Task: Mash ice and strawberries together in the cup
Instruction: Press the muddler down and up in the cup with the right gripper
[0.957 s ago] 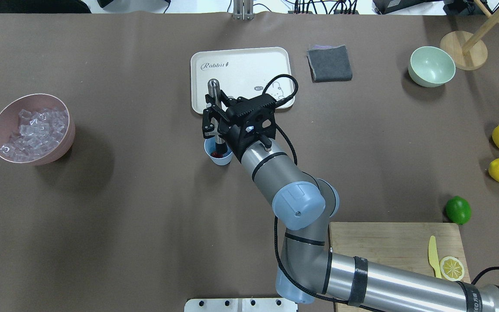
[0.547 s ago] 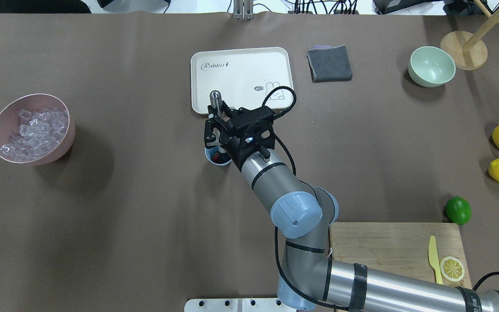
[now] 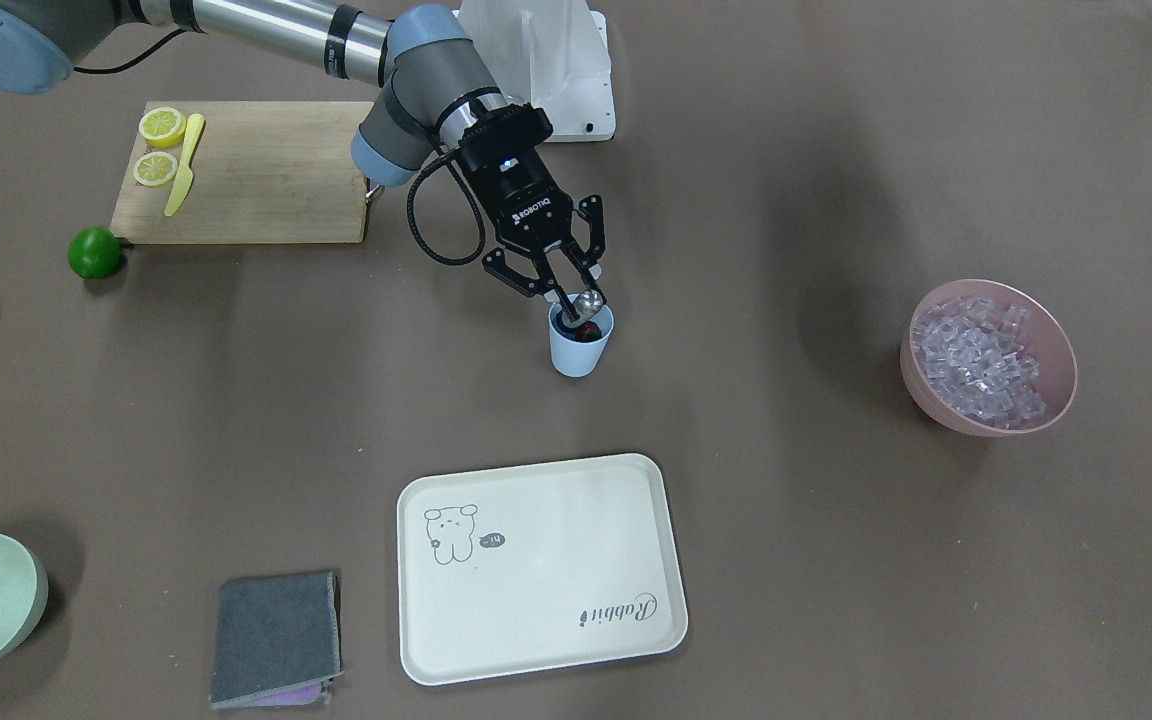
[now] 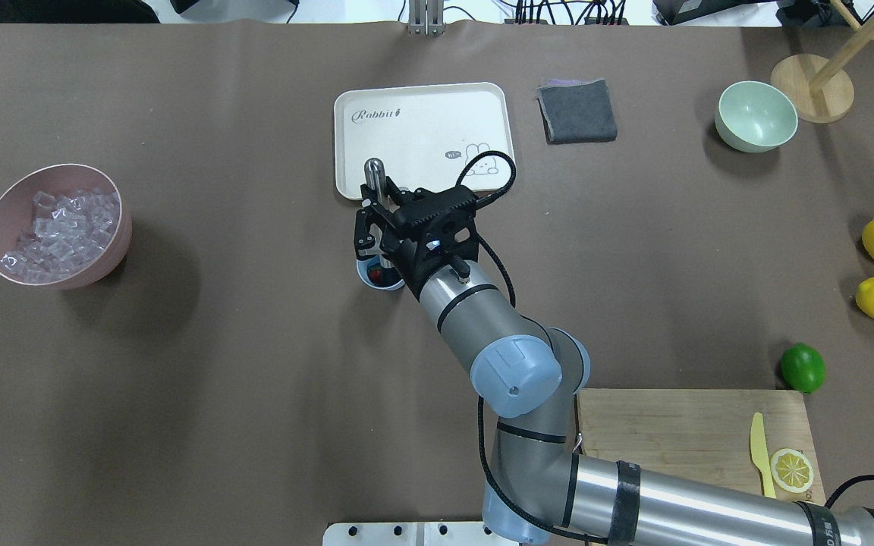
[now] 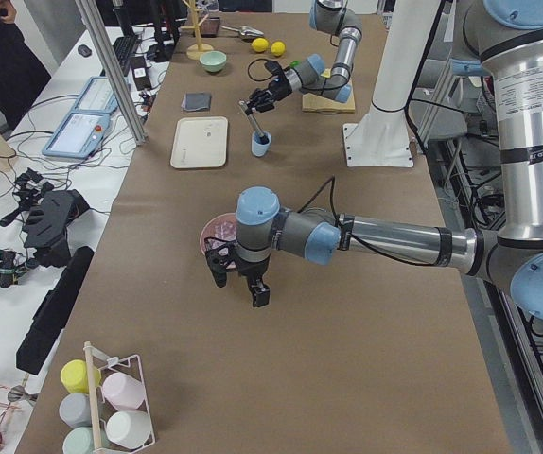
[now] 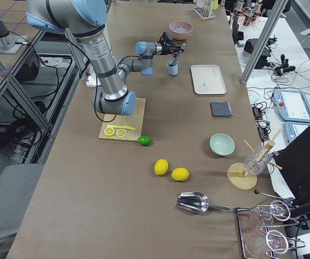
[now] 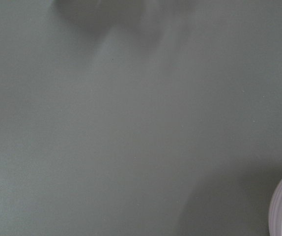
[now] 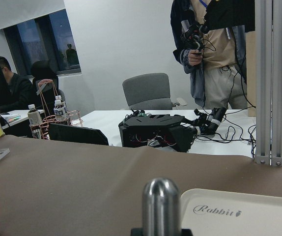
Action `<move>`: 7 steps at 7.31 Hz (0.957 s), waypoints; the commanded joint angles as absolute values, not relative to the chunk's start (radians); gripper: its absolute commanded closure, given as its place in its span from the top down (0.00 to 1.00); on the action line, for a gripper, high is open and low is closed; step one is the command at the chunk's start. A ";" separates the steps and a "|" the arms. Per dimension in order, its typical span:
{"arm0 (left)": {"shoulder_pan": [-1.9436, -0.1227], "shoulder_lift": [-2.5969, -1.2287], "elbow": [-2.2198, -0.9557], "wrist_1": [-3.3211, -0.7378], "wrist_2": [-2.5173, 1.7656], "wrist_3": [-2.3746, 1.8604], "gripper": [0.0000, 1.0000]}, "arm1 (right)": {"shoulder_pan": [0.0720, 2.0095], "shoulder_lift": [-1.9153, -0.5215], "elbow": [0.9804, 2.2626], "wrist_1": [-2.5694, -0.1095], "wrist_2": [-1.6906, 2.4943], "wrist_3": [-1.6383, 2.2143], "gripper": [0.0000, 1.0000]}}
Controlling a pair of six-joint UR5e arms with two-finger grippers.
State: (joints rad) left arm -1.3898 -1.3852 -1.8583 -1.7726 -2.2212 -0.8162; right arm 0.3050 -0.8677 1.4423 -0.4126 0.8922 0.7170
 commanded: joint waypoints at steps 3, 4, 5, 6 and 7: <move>-1.390 -1.387 -1.847 -1.776 -2.223 -0.816 0.97 | 0.336 -0.856 1.528 -0.413 0.893 0.678 0.00; -1.390 -1.387 -1.844 -1.782 -2.223 -0.818 0.97 | 0.350 -0.856 1.532 -0.414 0.894 0.678 0.00; -1.388 -1.388 -1.844 -1.782 -2.223 -0.822 0.97 | 0.360 -0.857 1.531 -0.413 0.896 0.678 0.00; -1.387 -1.391 -1.842 -1.782 -2.221 -0.825 0.97 | 0.362 -0.857 1.525 -0.413 0.896 0.678 0.00; -1.385 -1.396 -1.832 -1.782 -2.221 -0.824 0.97 | 0.362 -0.857 1.510 -0.414 0.893 0.680 0.00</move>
State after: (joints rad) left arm -1.3870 -1.3914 -1.8403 -1.7822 -2.2218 -0.8232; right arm 0.3595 -0.8573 1.5227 -0.4131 0.8949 0.6784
